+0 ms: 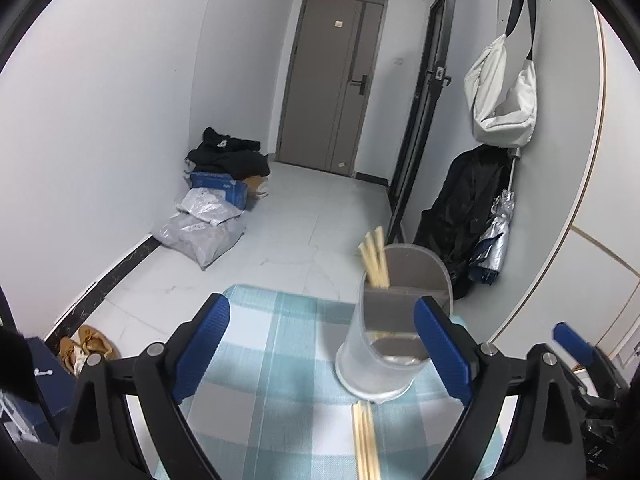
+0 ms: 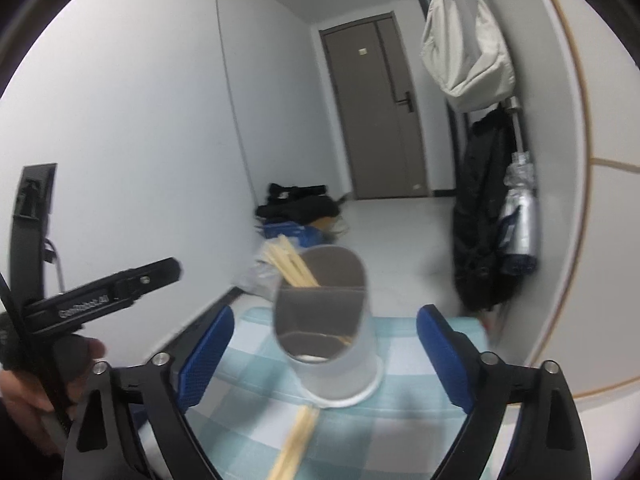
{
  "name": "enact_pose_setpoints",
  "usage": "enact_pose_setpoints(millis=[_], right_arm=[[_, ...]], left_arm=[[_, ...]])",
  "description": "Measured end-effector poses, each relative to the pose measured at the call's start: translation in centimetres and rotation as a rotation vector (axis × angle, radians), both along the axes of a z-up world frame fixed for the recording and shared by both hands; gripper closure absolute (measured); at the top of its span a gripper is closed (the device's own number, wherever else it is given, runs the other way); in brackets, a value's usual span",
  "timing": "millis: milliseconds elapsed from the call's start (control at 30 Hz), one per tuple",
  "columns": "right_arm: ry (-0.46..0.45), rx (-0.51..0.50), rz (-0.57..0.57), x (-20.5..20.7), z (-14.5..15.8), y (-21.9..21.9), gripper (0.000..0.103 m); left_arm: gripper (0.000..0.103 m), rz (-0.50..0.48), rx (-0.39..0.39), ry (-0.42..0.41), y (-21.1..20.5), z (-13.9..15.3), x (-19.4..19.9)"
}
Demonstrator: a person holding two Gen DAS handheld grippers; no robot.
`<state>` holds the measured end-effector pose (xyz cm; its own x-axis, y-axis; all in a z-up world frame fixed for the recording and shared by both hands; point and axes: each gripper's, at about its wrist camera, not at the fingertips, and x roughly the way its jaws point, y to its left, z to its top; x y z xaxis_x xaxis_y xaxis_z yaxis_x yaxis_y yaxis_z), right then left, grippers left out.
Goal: Organize utensils
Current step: 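Move both open tools back toward the remaining chopstick bundle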
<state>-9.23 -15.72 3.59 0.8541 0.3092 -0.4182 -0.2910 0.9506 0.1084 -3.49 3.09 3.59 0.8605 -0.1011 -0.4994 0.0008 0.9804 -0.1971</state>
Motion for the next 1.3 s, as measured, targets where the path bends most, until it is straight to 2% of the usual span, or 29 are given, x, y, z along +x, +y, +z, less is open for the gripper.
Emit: enact_pose_setpoints(millis=[167,333,500,700,833,1033,1200,1300], right_arm=[[0.045,-0.021,-0.011,-0.7,-2.1,-0.2,0.008],[0.108,-0.043,0.001,-0.5,-3.7,0.3,0.008],[0.239,-0.076,0.034,0.8,-6.0,0.8,0.008],[0.394,-0.076,0.021,2.5,-9.2,1.2,0.008],[0.465,-0.121,0.006,3.2,-11.1,2.1,0.009],[0.561,-0.187,0.019,4.5,-13.8,3.7,0.021],[0.579,-0.257,0.014,5.0,-15.2,5.1,0.025],[0.607,-0.298,0.005,5.4,-16.0,5.4,0.034]], left_arm=[[0.011,-0.003,0.021,0.025,0.2,-2.1,-0.7],[0.011,-0.008,-0.026,0.099,0.8,-3.4,-0.5],[0.011,-0.006,0.022,0.094,0.8,-3.5,-0.8],[0.011,0.019,-0.010,0.145,1.9,-4.5,-0.1],[0.011,0.050,-0.028,0.165,2.8,-4.9,0.2],[0.011,0.074,-0.063,0.209,3.8,-5.7,0.9],[0.011,0.084,-0.077,0.238,4.2,-6.1,1.2],[0.011,0.086,-0.074,0.249,4.5,-6.3,1.5]])
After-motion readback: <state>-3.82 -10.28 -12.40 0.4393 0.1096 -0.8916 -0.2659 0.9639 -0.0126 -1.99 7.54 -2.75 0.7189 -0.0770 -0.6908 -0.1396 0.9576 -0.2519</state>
